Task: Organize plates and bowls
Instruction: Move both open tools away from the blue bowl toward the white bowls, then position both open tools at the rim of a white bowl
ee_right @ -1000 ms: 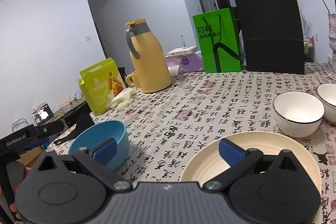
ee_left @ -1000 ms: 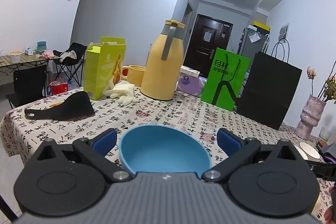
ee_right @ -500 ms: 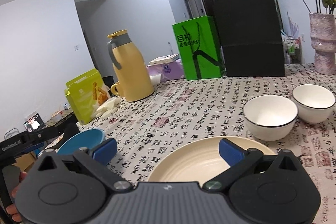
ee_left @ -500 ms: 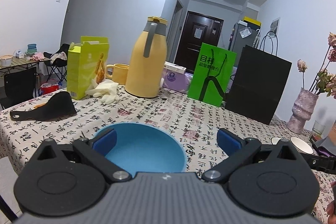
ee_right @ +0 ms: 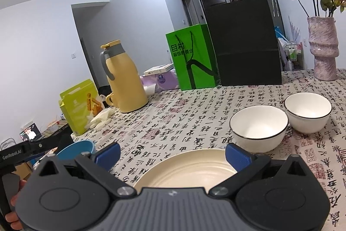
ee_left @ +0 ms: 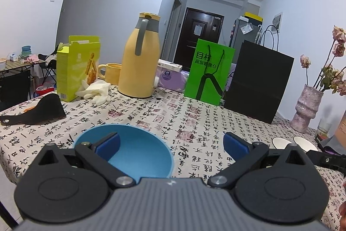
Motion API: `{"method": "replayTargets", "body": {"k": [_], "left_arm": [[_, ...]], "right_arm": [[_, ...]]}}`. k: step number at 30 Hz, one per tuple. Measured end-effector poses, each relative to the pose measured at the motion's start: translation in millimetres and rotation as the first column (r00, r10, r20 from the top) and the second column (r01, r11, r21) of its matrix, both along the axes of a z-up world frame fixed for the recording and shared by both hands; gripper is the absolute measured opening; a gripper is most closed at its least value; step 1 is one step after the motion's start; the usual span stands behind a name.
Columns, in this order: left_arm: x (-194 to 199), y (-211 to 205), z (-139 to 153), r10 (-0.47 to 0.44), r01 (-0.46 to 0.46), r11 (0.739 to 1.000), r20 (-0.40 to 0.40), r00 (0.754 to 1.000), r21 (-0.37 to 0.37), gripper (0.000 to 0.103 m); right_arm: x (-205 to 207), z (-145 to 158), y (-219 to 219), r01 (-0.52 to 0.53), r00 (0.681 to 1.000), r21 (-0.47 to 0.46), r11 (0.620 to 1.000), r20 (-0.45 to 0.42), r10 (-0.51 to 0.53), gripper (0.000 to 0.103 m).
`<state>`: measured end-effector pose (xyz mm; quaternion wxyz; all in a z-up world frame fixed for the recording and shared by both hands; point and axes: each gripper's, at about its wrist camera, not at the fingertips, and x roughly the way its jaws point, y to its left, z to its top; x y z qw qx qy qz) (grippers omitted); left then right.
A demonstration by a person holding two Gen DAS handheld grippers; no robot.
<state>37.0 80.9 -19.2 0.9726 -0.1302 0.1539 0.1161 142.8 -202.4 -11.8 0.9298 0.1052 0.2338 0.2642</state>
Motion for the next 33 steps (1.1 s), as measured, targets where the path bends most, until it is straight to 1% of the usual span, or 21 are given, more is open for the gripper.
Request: {"method": "replayTargets", "body": {"k": [8,17,22,28,31,33], "left_arm": [[14,-14,3,-0.038,0.038,0.999,-0.003,0.999,0.002,0.103],[37,-42,7,-0.124,0.124,0.992,0.01,0.992,0.011,0.103],[55,-60,8,-0.173,0.172,0.985,0.005,0.985,0.004,0.103],[85,-86,12,-0.234,0.234,0.972,-0.01,0.972,0.0,0.103],[101,-101,13,-0.267,0.267,0.964,-0.024,0.963,-0.006,0.103],[111,-112,15,-0.287,0.287,0.958,-0.032,0.958,0.004,0.103]], "right_arm": [[5,-2,-18,0.042,0.999,0.014,0.999,0.01,-0.042,0.103],[10,-2,-44,0.121,0.992,0.019,0.992,0.022,-0.122,0.103],[14,-4,-61,0.171,0.985,0.02,0.985,0.025,-0.171,0.103],[29,-4,-78,0.235,0.972,0.019,0.972,0.021,-0.235,0.103],[39,-5,-83,0.253,0.967,0.013,0.967,0.012,-0.254,0.101],[45,-5,-83,0.266,0.964,0.007,0.964,0.004,-0.266,0.099]]}}
